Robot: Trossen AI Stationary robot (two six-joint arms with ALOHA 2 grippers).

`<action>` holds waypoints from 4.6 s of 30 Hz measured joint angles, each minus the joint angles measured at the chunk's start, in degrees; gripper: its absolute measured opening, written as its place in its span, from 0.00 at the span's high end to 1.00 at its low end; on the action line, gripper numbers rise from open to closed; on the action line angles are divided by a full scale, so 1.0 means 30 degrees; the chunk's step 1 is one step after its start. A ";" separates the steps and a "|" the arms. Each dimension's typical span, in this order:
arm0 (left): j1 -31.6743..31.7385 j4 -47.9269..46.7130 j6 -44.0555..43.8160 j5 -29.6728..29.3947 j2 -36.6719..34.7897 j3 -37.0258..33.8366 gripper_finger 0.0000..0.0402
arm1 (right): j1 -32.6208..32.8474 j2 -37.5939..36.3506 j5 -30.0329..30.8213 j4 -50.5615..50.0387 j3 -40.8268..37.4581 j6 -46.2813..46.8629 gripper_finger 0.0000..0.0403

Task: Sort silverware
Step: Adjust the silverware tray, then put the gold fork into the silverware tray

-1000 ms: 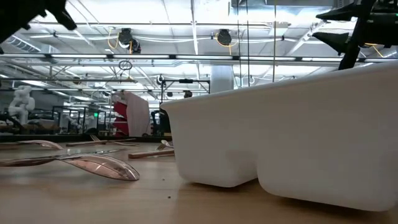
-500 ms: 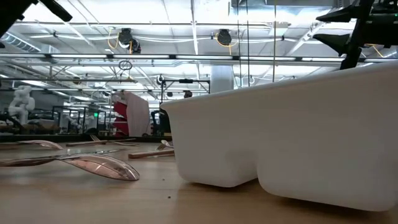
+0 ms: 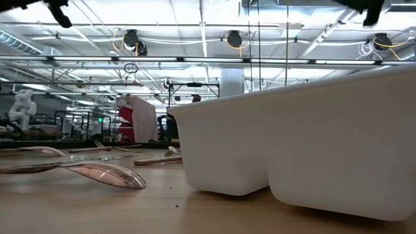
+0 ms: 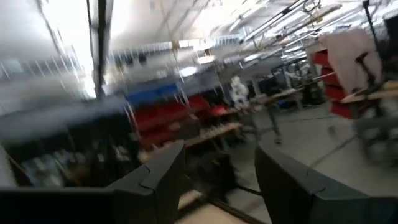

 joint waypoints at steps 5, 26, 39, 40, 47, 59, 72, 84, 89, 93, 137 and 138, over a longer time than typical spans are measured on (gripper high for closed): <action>0.0007 -0.4943 -0.0618 -0.2021 0.2423 0.3816 0.75 | 0.0000 0.4753 0.2162 -0.5847 0.6356 -0.1968 0.55; 0.0000 -2.1252 -0.9446 -0.4412 1.1501 1.2432 0.75 | -0.7896 1.9632 -0.6201 -2.1576 1.6899 0.3749 0.53; 0.0000 -2.4882 -1.2297 -0.2327 1.3961 1.2428 0.75 | -0.7055 2.4418 -0.9737 -2.6100 1.5743 0.3344 0.67; 0.0000 -2.4889 -1.2297 -0.2321 1.4064 1.2428 0.75 | -0.6779 2.4227 -1.0270 -2.6152 1.5223 0.3308 0.71; 0.0000 -2.4890 -1.2275 -0.2363 1.4429 1.2428 0.75 | -0.5658 2.1009 -1.4300 -2.2987 1.0215 0.5940 0.98; 0.0088 -2.4940 -1.2238 -0.3666 1.4442 1.2428 0.75 | -0.5923 1.9644 -1.6222 -1.8281 0.4737 0.8339 1.00; 0.0869 -2.4935 -1.2238 -0.3982 1.4442 1.2428 0.75 | -0.6718 2.2915 -1.4512 -1.6890 0.4686 0.7926 1.00; 0.0867 -2.4926 -1.2246 -0.3989 1.4442 1.2428 0.75 | -0.7882 2.2995 -1.3043 -1.7467 0.4665 0.7295 1.00; 0.0867 -2.4919 -1.2246 -0.3989 1.4442 1.2428 0.75 | -0.7789 2.2892 -1.3066 -1.7242 0.4664 0.6896 1.00; 0.0867 -2.4911 -1.2275 -0.3989 1.4442 1.2428 0.75 | -0.7374 2.1941 -1.3165 -1.7739 0.4944 0.6839 1.00; 0.2548 -2.7782 -1.3291 -0.3600 1.4442 1.2421 0.75 | -1.1726 3.2563 -1.4754 -1.4885 1.7632 -0.0364 0.52; 0.2631 -2.7782 -1.3280 -0.3589 1.4442 1.2421 0.75 | -1.1759 3.2622 -1.4795 -1.4702 1.7632 -0.0410 0.52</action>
